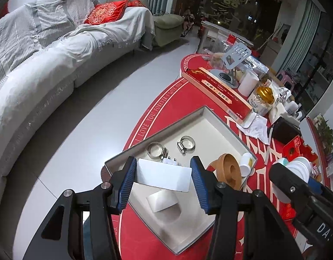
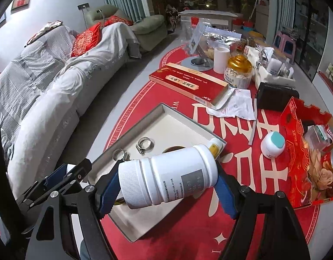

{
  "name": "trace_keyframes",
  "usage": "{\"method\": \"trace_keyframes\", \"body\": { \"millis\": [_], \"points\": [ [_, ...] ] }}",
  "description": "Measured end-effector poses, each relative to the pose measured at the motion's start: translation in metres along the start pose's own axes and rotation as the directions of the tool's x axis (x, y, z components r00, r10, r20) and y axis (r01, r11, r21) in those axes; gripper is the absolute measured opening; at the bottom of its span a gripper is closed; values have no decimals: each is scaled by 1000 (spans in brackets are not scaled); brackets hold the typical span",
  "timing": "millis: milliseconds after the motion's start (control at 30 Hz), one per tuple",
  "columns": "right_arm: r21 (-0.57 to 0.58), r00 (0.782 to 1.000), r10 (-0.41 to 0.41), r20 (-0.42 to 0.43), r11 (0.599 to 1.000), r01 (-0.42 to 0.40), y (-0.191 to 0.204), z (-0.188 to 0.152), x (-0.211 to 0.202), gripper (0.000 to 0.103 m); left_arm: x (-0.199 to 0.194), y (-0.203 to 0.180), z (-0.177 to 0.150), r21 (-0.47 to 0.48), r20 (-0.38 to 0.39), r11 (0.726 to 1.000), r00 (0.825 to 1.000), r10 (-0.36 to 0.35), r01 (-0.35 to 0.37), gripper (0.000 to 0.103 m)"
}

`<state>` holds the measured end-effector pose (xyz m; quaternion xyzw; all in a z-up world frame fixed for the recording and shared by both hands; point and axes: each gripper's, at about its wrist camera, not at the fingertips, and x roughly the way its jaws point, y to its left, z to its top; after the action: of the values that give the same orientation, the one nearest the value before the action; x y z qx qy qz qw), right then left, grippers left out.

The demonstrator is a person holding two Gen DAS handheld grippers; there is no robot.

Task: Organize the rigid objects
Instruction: 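Carry the card and pill bottle over the tray with both tools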

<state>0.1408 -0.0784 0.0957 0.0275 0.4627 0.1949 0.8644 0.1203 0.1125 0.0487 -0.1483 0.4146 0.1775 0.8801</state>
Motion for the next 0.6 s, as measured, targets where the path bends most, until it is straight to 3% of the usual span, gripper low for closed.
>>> {"method": "trace_keyframes", "body": {
  "millis": [600],
  "points": [
    [14, 998, 1, -58, 1000, 0, -7, -20, 20, 79, 12, -4, -10, 34, -22, 999, 1000, 13, -12, 55]
  ]
}}
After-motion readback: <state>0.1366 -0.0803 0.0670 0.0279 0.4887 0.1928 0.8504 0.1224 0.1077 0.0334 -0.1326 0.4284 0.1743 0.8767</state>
